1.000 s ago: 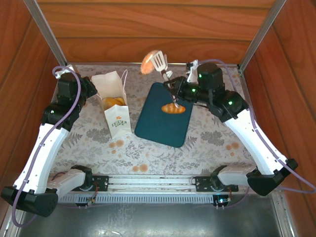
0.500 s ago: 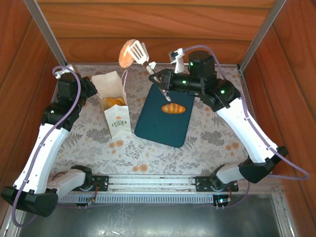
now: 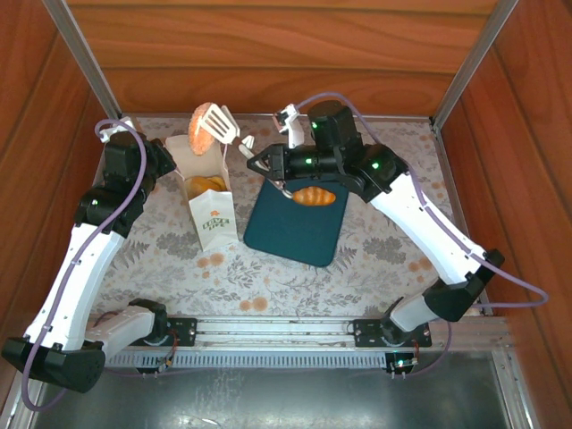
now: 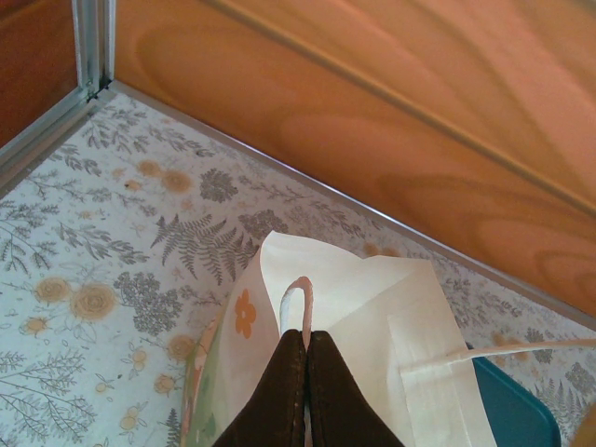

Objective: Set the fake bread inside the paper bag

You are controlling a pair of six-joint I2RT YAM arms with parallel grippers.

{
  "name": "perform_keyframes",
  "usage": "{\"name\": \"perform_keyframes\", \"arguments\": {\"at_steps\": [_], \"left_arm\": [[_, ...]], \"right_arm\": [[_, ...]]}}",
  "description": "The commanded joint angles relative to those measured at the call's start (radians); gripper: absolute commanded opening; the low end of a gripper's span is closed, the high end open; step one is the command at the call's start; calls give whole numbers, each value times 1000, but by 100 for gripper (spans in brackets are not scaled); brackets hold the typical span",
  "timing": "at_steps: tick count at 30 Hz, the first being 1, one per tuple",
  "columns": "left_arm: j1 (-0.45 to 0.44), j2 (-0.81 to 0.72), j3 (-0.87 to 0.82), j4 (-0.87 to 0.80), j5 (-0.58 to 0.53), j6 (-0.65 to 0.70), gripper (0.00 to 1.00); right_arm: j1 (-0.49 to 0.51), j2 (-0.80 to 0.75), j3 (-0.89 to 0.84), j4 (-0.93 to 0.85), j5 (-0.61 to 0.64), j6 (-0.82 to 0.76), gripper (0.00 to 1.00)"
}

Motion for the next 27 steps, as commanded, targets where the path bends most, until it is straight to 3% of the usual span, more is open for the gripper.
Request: {"name": "perform_keyframes", "arguments": {"at_steps": [1, 5, 9, 12, 27], "left_arm": [[8, 0, 12, 8, -2, -10, 0], [8, 0, 12, 8, -4, -9, 0], [7, 4, 9, 8, -3, -9, 0], [8, 5, 10, 8, -2, -9, 0], [7, 6, 8, 8, -3, -10, 0]], "right_arm": [[12, 13, -20, 5, -36, -37, 12], [14, 19, -35, 2, -40, -36, 15], [14, 25, -32, -7, -43, -40, 29], [14, 26, -28, -7, -42, -40, 34], [14, 32, 6, -2, -46, -40, 42]]}}
